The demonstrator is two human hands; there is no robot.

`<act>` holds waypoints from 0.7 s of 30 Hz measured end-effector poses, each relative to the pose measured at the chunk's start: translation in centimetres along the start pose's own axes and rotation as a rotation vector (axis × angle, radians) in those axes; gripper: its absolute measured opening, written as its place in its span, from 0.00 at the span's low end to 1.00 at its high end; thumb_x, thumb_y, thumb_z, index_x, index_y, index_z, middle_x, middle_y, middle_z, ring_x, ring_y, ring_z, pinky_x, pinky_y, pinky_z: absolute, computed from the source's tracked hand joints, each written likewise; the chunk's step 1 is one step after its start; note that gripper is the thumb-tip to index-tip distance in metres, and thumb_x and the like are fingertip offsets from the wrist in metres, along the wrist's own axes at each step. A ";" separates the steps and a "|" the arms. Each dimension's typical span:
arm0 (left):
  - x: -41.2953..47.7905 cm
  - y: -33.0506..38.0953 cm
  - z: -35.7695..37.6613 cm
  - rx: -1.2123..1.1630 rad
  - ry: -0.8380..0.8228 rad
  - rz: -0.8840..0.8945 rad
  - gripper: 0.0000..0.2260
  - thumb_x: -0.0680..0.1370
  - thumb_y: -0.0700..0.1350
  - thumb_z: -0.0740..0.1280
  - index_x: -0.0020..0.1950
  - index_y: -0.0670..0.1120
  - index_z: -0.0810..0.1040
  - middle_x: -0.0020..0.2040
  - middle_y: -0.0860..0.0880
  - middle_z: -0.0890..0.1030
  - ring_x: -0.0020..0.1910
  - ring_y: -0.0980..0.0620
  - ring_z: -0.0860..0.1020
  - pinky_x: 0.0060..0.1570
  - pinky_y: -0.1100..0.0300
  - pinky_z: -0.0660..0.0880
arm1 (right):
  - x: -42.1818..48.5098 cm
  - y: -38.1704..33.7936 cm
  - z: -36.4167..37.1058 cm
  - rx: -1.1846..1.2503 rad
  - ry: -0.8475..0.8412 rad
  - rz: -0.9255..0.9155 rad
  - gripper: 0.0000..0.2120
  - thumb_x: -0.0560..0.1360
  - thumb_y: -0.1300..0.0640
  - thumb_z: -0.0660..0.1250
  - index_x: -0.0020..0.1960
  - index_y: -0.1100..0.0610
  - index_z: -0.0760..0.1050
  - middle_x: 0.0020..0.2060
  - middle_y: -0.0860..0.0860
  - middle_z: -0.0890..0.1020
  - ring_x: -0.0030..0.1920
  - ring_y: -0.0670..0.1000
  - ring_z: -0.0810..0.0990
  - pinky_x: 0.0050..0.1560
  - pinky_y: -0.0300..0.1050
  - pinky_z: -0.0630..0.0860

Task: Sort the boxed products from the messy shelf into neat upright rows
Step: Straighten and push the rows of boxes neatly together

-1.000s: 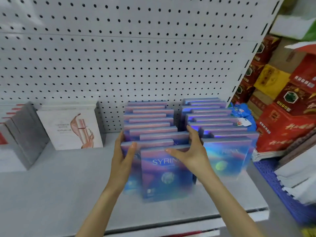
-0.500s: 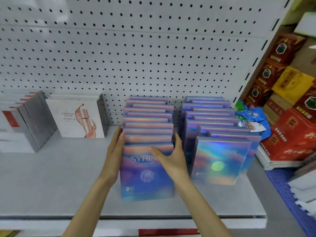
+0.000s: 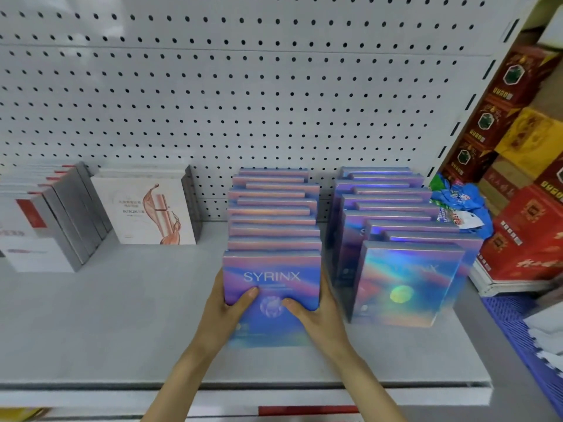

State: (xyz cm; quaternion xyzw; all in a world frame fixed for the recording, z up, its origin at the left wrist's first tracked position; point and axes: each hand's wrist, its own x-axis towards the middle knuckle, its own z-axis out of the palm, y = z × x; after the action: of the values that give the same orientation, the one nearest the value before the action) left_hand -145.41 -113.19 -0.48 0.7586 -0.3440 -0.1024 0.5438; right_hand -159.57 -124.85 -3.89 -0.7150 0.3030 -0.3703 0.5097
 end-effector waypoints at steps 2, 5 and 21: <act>0.1 0.5 0.2 0.001 0.020 0.056 0.15 0.72 0.42 0.73 0.56 0.43 0.74 0.46 0.54 0.80 0.49 0.74 0.75 0.55 0.80 0.64 | 0.2 0.3 0.2 -0.008 0.031 -0.015 0.40 0.67 0.42 0.74 0.70 0.27 0.55 0.66 0.22 0.65 0.67 0.27 0.64 0.60 0.19 0.58; 0.5 0.3 0.3 -0.069 0.016 0.086 0.19 0.72 0.34 0.72 0.59 0.44 0.72 0.50 0.59 0.77 0.49 0.79 0.72 0.50 0.84 0.63 | 0.7 0.4 0.3 -0.025 0.055 -0.046 0.37 0.68 0.45 0.74 0.69 0.27 0.60 0.63 0.24 0.70 0.64 0.28 0.68 0.59 0.21 0.62; 4.3 -0.4 -1.1 -0.791 -0.313 -0.205 0.26 0.72 0.71 0.60 0.67 0.63 0.73 0.65 0.53 0.79 0.62 0.51 0.78 0.54 0.56 0.78 | 2.4 -1.0 -0.2 0.550 -0.025 0.240 0.31 0.74 0.32 0.61 0.74 0.38 0.62 0.74 0.47 0.68 0.74 0.52 0.66 0.71 0.62 0.65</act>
State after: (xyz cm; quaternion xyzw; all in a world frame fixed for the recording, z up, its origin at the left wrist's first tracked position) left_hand -141.48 -114.99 0.57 0.4974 -0.2793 -0.3936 0.7209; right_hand -158.39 -126.55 -2.33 -0.5136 0.2672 -0.3669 0.7282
